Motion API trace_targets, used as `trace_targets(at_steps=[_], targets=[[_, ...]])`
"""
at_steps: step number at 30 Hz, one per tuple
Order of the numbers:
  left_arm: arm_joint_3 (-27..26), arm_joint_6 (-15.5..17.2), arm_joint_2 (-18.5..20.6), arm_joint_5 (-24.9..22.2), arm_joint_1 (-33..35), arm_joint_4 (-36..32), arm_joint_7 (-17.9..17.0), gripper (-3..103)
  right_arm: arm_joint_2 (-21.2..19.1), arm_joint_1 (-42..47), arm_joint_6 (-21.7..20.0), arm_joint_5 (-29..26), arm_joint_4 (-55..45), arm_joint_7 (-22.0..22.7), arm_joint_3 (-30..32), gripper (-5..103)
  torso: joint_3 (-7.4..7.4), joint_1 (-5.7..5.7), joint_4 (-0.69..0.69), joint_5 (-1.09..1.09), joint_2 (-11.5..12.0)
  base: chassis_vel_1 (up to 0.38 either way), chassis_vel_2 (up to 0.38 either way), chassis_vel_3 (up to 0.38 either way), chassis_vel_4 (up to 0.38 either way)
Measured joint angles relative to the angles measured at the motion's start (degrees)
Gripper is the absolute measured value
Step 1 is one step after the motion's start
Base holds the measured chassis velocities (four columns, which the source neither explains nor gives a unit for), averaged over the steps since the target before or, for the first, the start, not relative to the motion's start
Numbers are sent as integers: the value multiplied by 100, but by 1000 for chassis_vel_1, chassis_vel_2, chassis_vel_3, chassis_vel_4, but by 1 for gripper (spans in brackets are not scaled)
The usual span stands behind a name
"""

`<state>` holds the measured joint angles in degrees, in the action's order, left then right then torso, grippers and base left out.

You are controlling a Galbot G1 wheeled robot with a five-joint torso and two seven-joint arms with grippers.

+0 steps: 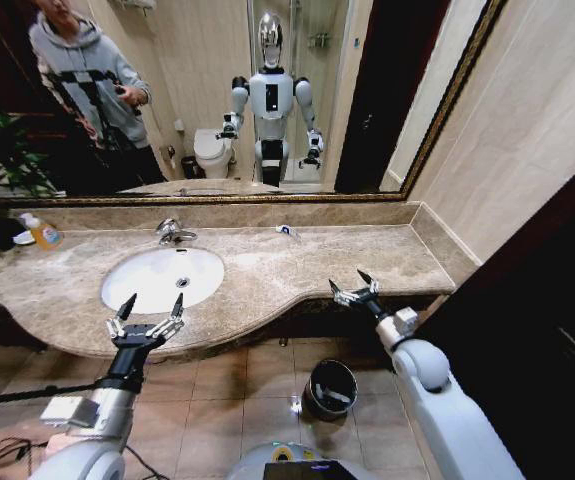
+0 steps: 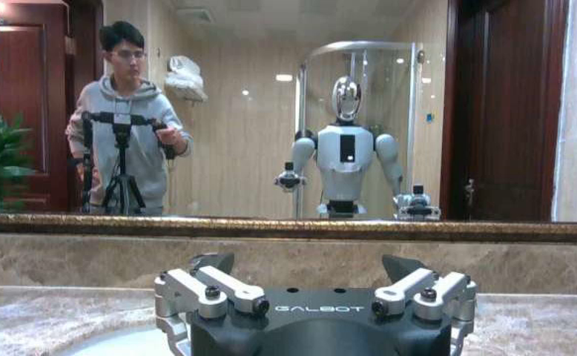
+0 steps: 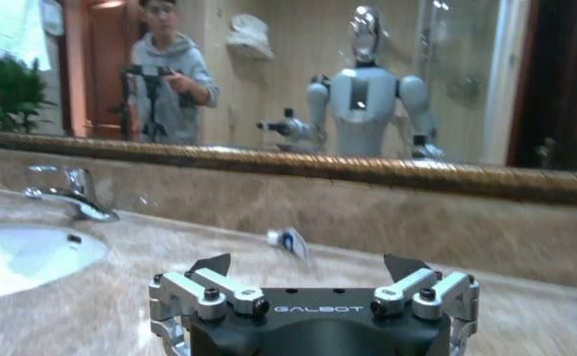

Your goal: Pick up the trash from the sink and place it in the trash bin.

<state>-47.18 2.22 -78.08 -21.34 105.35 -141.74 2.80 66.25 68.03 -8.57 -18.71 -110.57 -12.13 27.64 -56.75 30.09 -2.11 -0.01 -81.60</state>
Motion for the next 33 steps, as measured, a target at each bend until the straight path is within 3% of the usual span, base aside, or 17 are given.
trace_targets(at_steps=[7,10,15,21,33], targets=[[0,0,0,0,0,0,2,100,-66,-772,-13,0,628,52,-527,100,0,0,0,2,0,0,0,0,0],[-1,0,0,0,0,0,0,100,78,-1427,-71,36,1218,161,-1042,100,0,0,0,3,0,0,0,0,0],[0,0,0,0,0,0,0,100,242,-1999,-190,59,1597,270,-1397,100,0,-1,0,2,0,0,0,0,0],[0,0,0,0,0,0,0,100,609,-2955,-197,337,2499,348,-1873,100,0,-1,0,0,1,0,0,0,0],[0,0,0,0,0,0,0,100,1450,-3876,124,823,4260,480,-1988,100,0,-1,-1,0,0,0,0,0,0]])
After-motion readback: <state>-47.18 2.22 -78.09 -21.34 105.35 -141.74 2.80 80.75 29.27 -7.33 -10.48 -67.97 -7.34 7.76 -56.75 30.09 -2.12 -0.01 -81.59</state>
